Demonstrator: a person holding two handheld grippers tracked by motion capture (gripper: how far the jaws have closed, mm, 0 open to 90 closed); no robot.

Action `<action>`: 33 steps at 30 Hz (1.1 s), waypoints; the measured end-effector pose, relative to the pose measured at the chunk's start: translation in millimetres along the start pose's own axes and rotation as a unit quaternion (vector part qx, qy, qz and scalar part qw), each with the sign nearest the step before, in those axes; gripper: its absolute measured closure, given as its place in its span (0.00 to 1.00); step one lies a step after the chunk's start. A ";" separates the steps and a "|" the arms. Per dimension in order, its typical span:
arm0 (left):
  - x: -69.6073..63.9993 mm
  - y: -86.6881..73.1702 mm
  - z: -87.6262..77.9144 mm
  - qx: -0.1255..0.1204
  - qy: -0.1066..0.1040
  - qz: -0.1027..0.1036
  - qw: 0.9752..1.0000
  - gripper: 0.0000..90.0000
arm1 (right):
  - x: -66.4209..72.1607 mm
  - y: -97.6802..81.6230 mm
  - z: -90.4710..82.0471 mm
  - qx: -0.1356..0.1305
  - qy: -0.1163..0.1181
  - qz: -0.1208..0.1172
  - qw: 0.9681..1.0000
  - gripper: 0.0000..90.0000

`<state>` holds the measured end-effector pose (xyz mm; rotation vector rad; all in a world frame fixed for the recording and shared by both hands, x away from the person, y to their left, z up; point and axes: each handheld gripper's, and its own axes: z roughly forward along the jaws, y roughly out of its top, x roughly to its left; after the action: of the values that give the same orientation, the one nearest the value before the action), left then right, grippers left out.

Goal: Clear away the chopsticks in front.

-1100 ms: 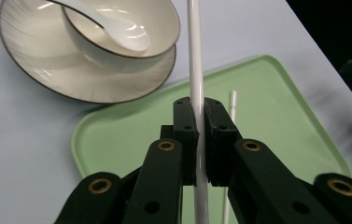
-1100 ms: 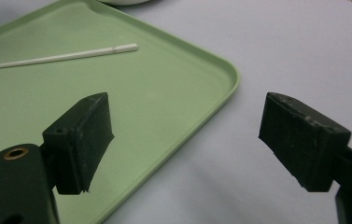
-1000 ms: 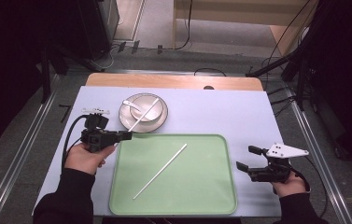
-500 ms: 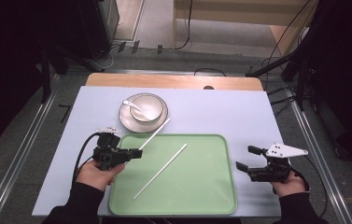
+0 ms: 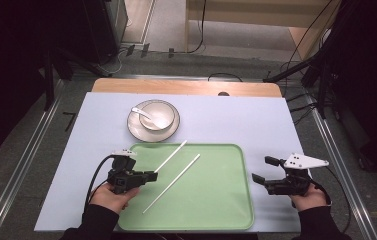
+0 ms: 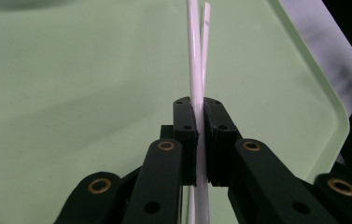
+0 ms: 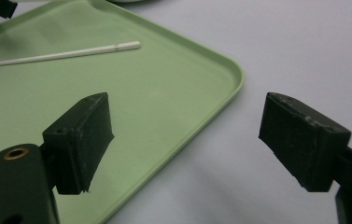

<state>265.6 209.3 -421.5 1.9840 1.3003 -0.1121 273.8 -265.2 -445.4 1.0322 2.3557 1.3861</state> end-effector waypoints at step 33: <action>-8.7 -6.9 42.2 0.055 0.035 0.020 0.998 0.88 | -0.5 -0.3 1.2 0.003 0.000 -0.001 1.000 0.20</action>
<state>269.0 177.9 -451.5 2.1231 1.3239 -0.0977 274.6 -264.7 -446.4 1.0313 2.3616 1.3786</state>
